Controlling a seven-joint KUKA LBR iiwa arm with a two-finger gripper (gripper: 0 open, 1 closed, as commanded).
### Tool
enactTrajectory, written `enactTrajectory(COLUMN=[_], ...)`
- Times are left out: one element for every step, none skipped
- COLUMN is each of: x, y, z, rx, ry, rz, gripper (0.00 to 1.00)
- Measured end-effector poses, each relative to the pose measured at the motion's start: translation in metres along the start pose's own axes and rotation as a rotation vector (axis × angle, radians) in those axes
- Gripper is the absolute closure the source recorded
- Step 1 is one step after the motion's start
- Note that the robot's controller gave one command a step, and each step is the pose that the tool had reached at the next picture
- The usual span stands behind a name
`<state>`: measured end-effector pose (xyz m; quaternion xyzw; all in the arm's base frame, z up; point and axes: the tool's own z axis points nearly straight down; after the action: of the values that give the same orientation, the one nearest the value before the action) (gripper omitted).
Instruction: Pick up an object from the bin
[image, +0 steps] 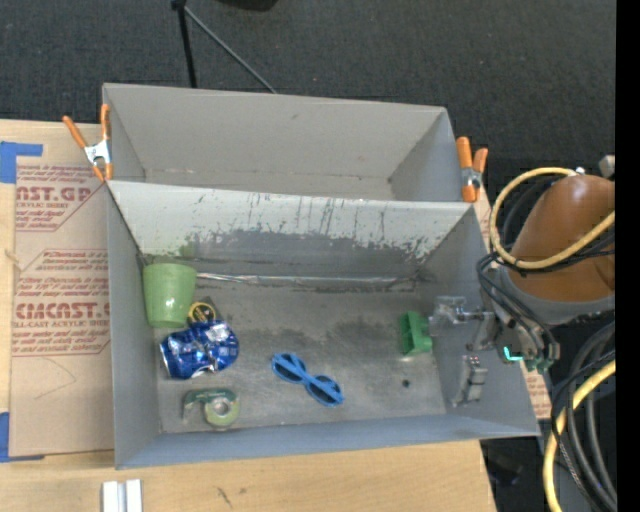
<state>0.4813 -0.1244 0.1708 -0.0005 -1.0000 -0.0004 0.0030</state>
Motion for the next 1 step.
enactTrajectory(x=[-0.0626], y=[-0.0054], z=[0.0798], rx=[-0.001], ry=[-0.007], rz=[0.167], gripper=[0.0])
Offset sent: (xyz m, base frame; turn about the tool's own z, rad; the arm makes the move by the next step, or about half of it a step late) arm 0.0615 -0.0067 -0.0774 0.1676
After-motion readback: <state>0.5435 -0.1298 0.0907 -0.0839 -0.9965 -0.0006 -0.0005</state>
